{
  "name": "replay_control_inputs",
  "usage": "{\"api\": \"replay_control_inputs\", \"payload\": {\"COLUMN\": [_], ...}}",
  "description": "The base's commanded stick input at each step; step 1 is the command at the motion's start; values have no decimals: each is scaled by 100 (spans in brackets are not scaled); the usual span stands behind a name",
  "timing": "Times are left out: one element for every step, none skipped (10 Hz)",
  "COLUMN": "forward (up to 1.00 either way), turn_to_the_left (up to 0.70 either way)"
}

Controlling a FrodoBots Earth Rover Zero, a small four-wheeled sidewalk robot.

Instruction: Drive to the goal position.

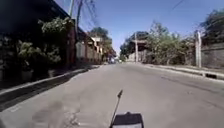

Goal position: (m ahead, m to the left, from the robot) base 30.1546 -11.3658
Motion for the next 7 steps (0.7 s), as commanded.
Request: {"api": "replay_control_inputs", "payload": {"forward": [100, 100, 100, 100, 100, 100, 100], "turn_to_the_left": [0, 0, 0, 0, 0, 0, 0]}}
